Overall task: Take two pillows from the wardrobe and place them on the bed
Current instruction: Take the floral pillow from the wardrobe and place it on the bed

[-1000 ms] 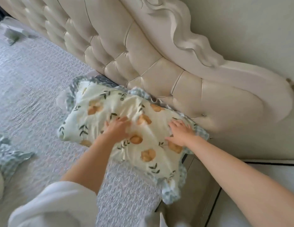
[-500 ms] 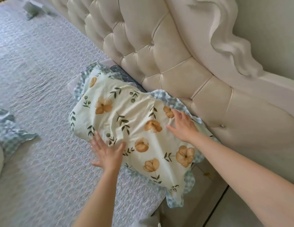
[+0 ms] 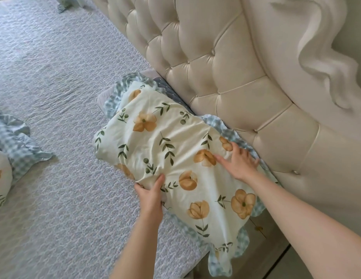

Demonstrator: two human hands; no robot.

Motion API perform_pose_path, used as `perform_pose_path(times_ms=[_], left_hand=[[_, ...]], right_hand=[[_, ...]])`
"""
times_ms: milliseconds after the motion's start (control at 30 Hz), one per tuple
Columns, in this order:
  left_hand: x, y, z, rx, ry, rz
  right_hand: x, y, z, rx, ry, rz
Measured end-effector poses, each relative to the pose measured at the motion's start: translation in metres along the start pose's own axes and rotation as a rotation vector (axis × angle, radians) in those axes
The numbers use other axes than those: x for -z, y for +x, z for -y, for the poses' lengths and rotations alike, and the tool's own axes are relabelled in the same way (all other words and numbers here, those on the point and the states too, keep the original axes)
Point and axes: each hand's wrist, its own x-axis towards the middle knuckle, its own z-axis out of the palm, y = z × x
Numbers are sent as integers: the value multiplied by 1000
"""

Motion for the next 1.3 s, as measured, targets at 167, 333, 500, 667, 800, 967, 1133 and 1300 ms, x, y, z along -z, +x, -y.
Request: perform_pose_path(times_ms=[167, 333, 500, 667, 800, 967, 1133, 1300], left_hand=[[-8, 0, -5, -38, -131, -27], [-26, 7, -37, -138, -267, 28], [-42, 42, -99, -213, -144, 131], [-39, 68, -106, -70, 622, 159], [-26, 44, -65, -15, 551, 249], [-28, 23, -20, -122, 499, 263], [-12, 13, -11, -127, 476, 248], [-9, 7, 0, -156, 510, 245]], right_hand=[[3, 2, 13, -22, -77, -102], [15, 4, 29, -59, 54, -186], [41, 25, 49, 64, 49, -317], [26, 36, 52, 86, 26, -4], [18, 38, 40, 62, -58, 10], [41, 50, 36, 64, -49, -24], [47, 37, 22, 115, -342, -71], [33, 14, 17, 82, -390, -92]])
